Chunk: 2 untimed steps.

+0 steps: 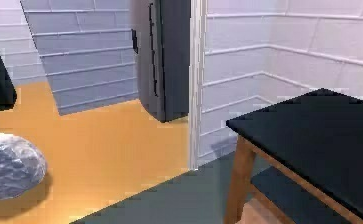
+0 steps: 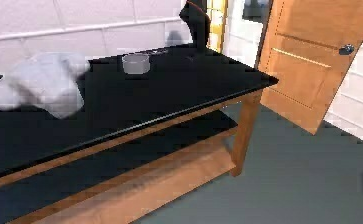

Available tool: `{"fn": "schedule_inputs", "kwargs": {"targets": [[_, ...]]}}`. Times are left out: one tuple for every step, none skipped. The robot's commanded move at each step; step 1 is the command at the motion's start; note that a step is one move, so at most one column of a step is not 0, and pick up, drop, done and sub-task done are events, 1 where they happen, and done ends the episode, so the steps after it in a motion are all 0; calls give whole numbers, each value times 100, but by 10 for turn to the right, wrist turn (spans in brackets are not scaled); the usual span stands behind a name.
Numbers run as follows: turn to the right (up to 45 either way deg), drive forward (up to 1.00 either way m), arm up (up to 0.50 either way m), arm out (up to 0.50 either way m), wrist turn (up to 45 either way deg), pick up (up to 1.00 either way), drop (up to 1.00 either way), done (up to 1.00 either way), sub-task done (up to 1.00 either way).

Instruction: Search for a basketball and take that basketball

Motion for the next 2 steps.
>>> {"fn": "schedule_inputs", "kwargs": {"targets": [[450, 0, 0, 0, 0, 0, 0, 0, 0], [450, 0, 0, 0, 0, 0, 0, 0, 0]]}}
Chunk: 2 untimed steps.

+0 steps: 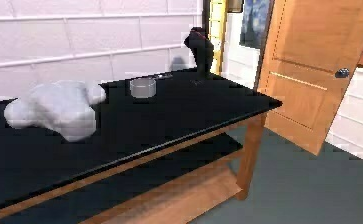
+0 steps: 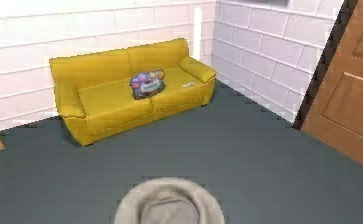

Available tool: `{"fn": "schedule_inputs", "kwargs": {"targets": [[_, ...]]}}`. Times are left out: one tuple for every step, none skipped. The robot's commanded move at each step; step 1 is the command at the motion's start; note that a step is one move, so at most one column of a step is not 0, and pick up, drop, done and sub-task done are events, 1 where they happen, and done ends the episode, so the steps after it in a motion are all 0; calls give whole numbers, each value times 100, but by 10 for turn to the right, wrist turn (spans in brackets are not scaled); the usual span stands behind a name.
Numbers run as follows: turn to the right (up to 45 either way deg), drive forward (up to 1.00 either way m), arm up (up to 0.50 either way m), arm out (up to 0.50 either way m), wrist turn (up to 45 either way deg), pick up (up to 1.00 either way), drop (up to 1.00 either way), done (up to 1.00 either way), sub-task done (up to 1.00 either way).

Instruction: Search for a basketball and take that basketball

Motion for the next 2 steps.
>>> {"fn": "schedule_inputs", "kwargs": {"targets": [[210, 0, 0, 0, 0, 0, 0, 0, 0], [0, 75, 0, 0, 0, 0, 0, 0, 0]]}}
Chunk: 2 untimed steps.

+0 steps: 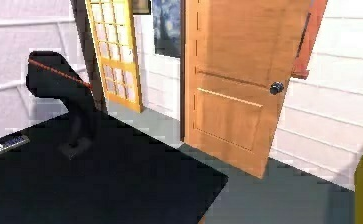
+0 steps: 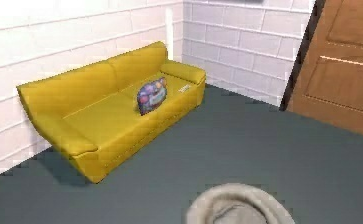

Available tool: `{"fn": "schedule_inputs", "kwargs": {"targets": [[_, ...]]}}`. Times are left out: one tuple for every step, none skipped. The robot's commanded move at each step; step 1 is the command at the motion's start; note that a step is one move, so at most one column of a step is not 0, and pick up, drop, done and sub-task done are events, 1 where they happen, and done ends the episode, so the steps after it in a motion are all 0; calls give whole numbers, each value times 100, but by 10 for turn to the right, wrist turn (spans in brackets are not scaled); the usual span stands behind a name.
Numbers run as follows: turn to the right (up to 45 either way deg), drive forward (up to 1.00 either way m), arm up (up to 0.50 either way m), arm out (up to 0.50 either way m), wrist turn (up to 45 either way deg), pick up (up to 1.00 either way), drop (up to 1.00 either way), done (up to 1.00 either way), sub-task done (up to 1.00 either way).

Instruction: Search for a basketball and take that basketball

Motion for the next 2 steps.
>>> {"fn": "schedule_inputs", "kwargs": {"targets": [[360, 0, 0, 0, 0, 0, 0, 0, 0], [0, 60, 0, 0, 0, 0, 0, 0, 0]]}}
